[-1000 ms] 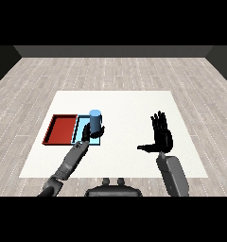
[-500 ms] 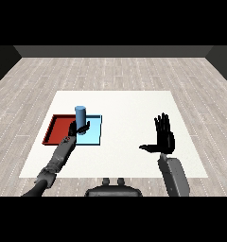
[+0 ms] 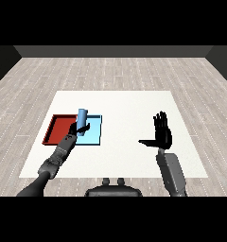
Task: Pick the blue can and put it in the blue box
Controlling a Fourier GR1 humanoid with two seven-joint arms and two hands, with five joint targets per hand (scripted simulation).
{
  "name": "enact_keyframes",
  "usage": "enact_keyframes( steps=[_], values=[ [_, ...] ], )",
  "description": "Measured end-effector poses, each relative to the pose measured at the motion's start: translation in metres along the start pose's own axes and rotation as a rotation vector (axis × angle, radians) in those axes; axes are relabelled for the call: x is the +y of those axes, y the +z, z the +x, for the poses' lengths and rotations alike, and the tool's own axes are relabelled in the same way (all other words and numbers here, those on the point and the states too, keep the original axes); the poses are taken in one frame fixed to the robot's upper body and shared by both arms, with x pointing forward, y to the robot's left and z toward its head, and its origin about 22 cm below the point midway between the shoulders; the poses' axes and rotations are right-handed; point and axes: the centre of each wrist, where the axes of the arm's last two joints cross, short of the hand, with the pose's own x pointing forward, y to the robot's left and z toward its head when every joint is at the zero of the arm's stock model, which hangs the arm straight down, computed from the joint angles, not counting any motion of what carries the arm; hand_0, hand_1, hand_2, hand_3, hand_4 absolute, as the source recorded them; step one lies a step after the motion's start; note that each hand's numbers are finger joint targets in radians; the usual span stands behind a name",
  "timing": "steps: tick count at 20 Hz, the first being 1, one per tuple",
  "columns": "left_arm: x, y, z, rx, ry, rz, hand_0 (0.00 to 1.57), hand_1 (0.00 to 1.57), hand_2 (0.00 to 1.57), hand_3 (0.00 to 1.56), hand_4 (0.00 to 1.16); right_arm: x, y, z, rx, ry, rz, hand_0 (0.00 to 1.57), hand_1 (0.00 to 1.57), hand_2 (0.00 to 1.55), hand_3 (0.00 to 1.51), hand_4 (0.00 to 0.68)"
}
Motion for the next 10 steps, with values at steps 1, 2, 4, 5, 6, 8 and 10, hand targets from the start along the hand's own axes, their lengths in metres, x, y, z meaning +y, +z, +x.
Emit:
enact_keyframes(
  steps=[1,2,4,5,6,8,10],
  values=[
    [-0.006,0.002,-0.003,0.018,-0.021,-0.005,1.38,1.38,1.30,1.00,0.88,0.001,0.000,-0.002,0.008,0.001,-0.003,0.00,0.00,0.00,0.00,0.000],
    [-0.007,0.003,-0.006,0.037,-0.049,-0.011,1.44,1.44,1.35,0.99,0.86,-0.001,0.001,-0.003,0.011,0.002,-0.004,0.00,0.00,0.00,0.00,0.000],
    [-0.008,0.003,-0.009,0.050,-0.071,-0.034,1.53,1.53,1.45,0.73,0.87,-0.004,0.001,-0.006,0.015,-0.001,-0.011,0.00,0.00,0.00,0.00,0.000],
    [-0.008,0.003,-0.009,0.054,-0.084,-0.040,1.50,1.50,1.40,0.54,0.85,-0.006,0.000,-0.008,0.016,-0.002,-0.011,0.00,0.00,0.00,0.00,0.000],
    [-0.008,0.002,-0.007,0.065,-0.096,-0.046,1.54,1.54,1.42,0.34,0.84,-0.009,0.002,-0.010,0.020,0.000,-0.010,0.00,0.00,0.00,0.00,0.000],
    [-0.012,0.004,-0.008,0.091,-0.097,-0.066,1.57,1.57,1.48,0.00,0.70,-0.010,0.000,-0.008,0.017,-0.009,-0.011,0.00,0.00,0.00,0.00,0.000],
    [-0.013,0.004,-0.008,0.122,-0.072,-0.089,1.45,1.45,1.39,0.00,0.52,-0.009,0.001,-0.007,0.012,-0.008,-0.012,0.00,0.00,0.00,0.00,0.000]
  ],
)
